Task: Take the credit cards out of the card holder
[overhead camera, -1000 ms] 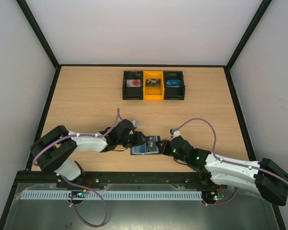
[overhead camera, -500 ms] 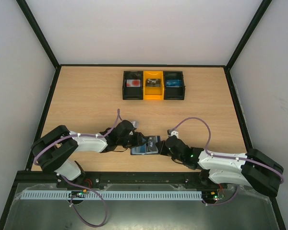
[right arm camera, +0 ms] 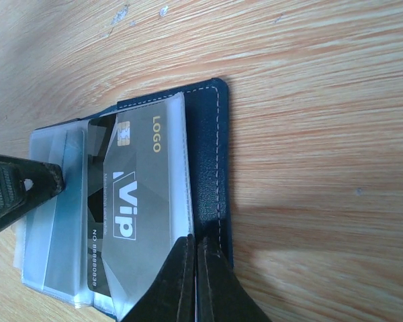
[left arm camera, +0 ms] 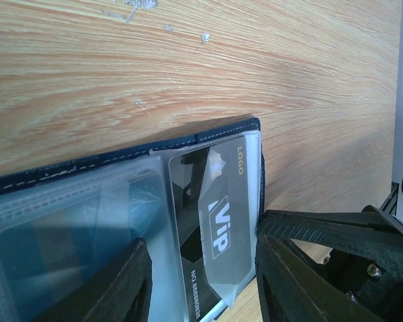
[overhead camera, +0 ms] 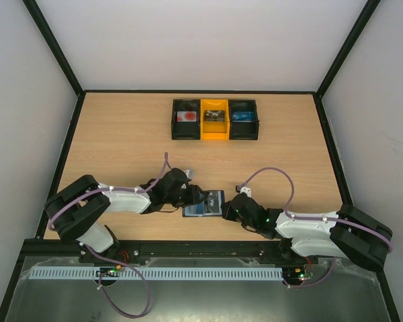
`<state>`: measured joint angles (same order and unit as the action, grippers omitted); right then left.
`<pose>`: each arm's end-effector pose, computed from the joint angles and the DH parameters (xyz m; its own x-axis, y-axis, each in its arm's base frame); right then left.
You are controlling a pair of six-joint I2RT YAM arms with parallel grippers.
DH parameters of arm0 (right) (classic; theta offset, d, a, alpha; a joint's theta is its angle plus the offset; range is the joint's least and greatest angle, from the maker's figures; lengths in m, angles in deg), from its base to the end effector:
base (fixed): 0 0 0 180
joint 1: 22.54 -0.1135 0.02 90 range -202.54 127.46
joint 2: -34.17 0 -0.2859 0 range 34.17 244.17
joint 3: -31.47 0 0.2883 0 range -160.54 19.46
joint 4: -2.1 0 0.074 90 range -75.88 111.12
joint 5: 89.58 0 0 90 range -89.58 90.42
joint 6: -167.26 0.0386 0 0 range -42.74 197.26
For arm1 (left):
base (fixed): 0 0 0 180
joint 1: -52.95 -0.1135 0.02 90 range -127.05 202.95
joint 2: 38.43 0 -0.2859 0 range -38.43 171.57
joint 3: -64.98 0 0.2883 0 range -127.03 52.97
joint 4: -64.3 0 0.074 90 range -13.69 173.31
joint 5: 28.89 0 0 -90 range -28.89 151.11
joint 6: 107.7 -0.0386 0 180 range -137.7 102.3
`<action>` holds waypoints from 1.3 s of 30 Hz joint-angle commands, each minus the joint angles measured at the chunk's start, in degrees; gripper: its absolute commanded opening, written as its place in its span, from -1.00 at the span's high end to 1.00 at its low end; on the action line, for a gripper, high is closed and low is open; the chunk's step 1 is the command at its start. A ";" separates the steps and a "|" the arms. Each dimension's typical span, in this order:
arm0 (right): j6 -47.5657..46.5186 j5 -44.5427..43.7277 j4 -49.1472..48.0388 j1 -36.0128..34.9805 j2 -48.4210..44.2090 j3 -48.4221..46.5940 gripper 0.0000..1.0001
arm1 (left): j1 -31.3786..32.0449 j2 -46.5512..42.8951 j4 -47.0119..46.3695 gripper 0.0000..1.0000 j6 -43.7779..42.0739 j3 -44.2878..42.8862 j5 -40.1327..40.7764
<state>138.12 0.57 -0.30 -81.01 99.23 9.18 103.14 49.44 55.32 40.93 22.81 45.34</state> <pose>0.1029 0.1679 0.1040 -0.9103 0.1864 -0.3695 -0.1197 0.7360 0.6663 0.1839 -0.2370 0.1264 -0.9496 -0.1441 -0.2785 0.1306 0.6258 -0.7690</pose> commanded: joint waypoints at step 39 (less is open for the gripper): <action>-1.10 -2.52 -2.94 -0.06 2.27 -3.15 0.95 | 1.71 2.21 -4.59 0.03 3.12 1.50 3.38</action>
<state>138.12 0.48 -1.46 -81.01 97.98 6.80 104.54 51.63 50.36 43.62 23.14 48.11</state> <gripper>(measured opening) 0.026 0.485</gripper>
